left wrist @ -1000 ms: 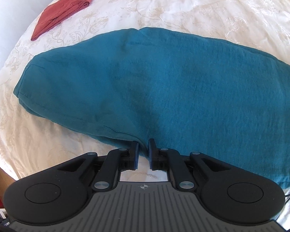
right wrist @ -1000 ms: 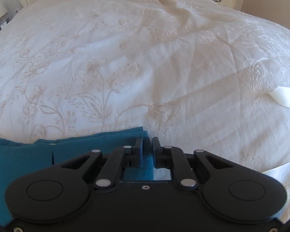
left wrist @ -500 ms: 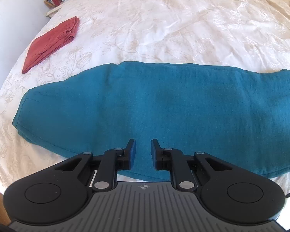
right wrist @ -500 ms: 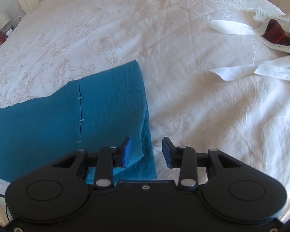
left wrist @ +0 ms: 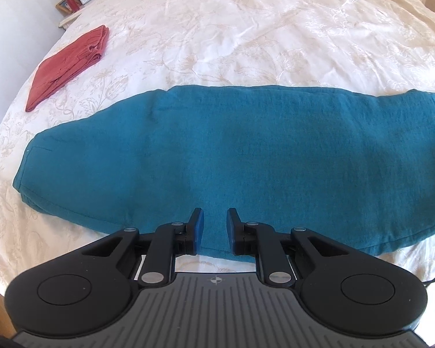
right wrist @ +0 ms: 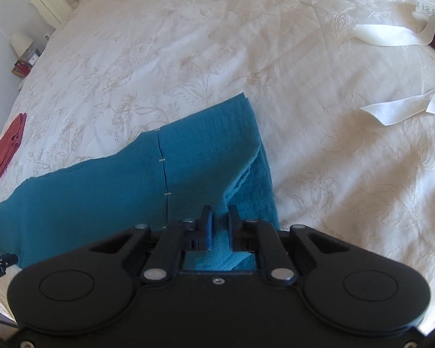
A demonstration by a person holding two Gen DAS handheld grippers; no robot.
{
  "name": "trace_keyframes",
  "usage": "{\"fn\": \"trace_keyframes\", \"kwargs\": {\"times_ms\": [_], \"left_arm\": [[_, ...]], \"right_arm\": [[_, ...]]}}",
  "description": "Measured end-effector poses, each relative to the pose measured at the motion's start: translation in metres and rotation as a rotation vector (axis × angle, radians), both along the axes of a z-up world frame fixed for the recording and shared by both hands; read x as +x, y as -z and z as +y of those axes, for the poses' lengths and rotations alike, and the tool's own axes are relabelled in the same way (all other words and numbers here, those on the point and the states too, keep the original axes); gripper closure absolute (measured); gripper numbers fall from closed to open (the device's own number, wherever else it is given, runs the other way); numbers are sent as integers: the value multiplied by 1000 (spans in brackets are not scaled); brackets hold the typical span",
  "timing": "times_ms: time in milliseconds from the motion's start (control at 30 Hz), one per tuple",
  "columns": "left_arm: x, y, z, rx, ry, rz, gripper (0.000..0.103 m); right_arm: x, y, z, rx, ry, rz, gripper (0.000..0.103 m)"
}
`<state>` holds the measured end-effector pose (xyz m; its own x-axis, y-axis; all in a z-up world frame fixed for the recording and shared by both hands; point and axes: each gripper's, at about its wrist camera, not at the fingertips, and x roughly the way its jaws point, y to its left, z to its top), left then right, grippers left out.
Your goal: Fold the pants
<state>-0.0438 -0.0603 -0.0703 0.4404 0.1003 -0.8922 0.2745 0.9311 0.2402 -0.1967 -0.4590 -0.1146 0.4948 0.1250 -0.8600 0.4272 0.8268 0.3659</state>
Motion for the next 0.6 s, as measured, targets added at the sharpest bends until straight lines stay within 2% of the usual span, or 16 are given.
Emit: {"fn": "trace_keyframes", "kwargs": {"times_ms": [67,133,167,200,333,433,600], "left_arm": [[0,1,6,3,-9,3,86],[1,2,11,14,-14,13,86],[2,2,14,21,-15,14,86],[2,0,20,28,-19,8,86],[14,-1,45,52,-42,-7,84],[34,1,67,91,-67,-22,79],[73,11,112,129,-127,-40,76]], "right_arm": [[2,2,-1,-37,26,71,68],[4,15,1,-134,30,181,45],[3,18,2,-179,39,215,45],[1,17,4,-192,46,208,45],[-1,-10,13,-170,85,100,45],[13,-31,37,-179,33,19,45],[56,-54,104,-154,-113,-68,45]]}}
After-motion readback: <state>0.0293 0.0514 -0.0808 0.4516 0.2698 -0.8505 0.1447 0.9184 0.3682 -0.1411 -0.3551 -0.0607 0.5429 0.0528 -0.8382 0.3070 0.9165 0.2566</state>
